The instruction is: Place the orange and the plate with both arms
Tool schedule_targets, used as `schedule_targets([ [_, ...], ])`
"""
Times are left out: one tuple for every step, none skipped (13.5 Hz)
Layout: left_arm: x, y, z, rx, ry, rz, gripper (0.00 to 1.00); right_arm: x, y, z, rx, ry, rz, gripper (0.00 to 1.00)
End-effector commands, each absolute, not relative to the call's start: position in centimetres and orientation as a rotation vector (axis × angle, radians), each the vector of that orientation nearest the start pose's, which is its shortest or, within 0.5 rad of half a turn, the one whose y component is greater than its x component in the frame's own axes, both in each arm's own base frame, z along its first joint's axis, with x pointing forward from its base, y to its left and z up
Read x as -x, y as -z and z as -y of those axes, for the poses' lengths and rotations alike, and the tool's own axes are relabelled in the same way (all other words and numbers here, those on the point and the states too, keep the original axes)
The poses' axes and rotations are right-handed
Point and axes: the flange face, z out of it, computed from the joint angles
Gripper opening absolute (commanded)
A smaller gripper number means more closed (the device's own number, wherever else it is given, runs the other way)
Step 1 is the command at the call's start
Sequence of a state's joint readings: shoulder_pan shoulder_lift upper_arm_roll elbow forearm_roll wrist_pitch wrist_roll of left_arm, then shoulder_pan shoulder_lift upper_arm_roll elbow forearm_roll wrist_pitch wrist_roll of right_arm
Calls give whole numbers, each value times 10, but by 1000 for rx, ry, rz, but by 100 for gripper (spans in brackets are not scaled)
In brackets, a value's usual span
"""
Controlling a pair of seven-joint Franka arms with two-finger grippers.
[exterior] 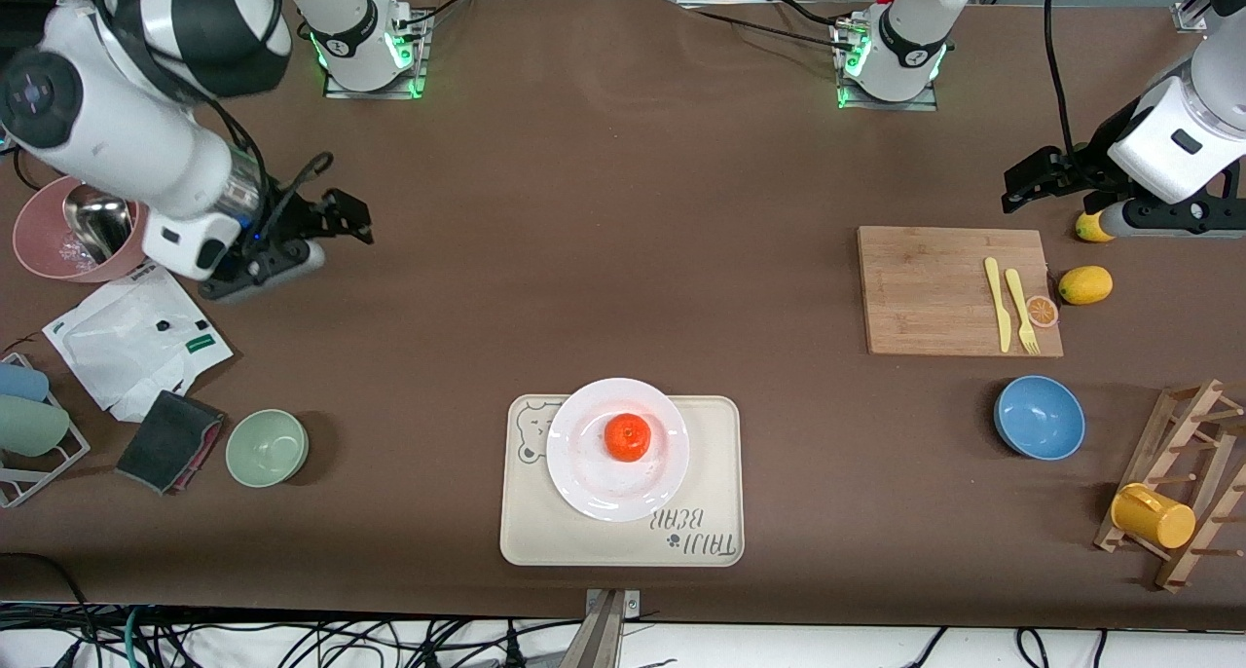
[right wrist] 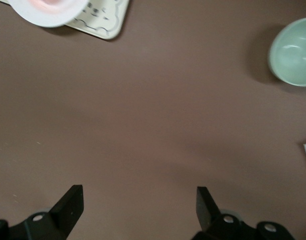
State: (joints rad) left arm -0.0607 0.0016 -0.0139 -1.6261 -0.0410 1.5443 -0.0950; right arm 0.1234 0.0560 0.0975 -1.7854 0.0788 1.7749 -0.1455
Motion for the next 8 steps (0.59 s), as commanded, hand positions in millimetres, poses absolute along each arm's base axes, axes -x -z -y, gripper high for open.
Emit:
schedule_targets([
  [-544, -601, 46, 3180, -143, 29, 100, -563, -544, -86, 3100, -123, 452, 100],
  [-545, -601, 44, 3180, -143, 32, 100, -565, -550, -68, 3120, -112, 426, 100],
  [-544, -601, 46, 3180, -143, 27, 100, -566, -552, -54, 3129, -108, 419, 100],
  [-544, -601, 45, 3180, -143, 32, 100, -565, -552, -44, 3118, -124, 428, 100],
  [-544, -601, 45, 3180, -143, 29, 100, -565, -553, -42, 3114, -128, 414, 100],
  [-544, -601, 45, 3180, -143, 32, 100, -565, -553, -41, 3112, -128, 394, 100],
  [-544, -601, 46, 3180, -143, 27, 100, -566, -555, -41, 3115, -118, 392, 100],
  [-544, -601, 45, 3180, -143, 29, 100, -568, -566, -42, 3120, -85, 373, 100],
])
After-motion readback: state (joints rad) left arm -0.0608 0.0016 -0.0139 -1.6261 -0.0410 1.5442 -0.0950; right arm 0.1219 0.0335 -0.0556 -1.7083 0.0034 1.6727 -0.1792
